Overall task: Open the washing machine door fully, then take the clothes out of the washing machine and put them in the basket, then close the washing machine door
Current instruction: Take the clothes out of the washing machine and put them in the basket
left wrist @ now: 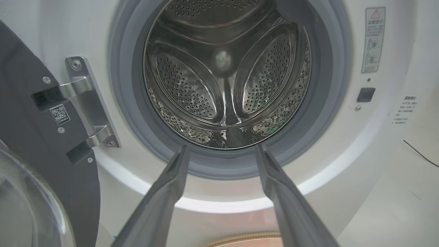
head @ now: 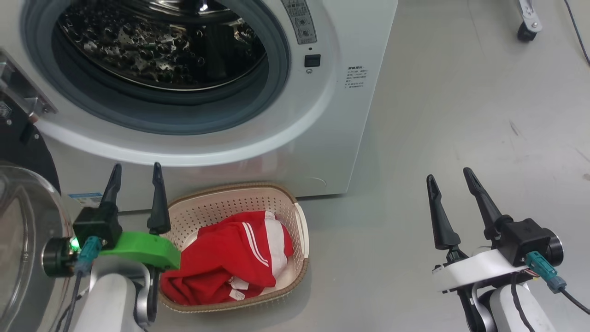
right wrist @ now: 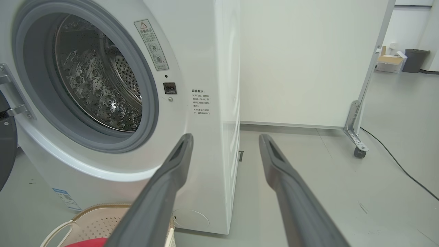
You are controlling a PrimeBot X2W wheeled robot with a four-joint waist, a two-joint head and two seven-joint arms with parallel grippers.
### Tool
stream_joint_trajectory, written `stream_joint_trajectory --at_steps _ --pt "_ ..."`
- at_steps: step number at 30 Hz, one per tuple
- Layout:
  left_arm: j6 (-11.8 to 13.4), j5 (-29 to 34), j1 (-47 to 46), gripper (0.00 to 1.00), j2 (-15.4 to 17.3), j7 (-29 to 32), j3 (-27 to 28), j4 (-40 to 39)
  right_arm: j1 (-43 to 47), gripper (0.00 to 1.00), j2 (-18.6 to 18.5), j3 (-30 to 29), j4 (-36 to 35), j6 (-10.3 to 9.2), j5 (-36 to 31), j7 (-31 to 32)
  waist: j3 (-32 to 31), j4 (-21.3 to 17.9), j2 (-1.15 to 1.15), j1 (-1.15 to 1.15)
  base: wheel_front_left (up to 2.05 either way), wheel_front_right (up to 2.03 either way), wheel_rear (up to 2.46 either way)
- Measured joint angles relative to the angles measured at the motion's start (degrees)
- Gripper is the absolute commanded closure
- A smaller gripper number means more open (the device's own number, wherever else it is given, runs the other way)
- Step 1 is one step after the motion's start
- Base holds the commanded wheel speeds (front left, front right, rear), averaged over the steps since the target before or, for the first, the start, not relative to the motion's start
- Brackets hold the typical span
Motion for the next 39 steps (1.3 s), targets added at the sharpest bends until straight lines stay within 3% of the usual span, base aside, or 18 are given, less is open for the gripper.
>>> stream_joint_trajectory --at_steps 18,39 --pt "1.0 0.8 17.0 0.00 0.2 0.0 -1.5 -5.8 8.9 0.00 0.3 1.9 2.6 -0.94 0.0 0.0 -11.1 0.3 0.00 0.00 0.00 0.00 0.00" --pt "1.8 1.8 23.1 0.00 0.4 0.0 -3.0 -12.5 10.9 0.00 0.4 1.8 0.7 -1.89 0.0 0.0 -12.6 -1.8 0.00 0.00 0.00 0.00 0.00"
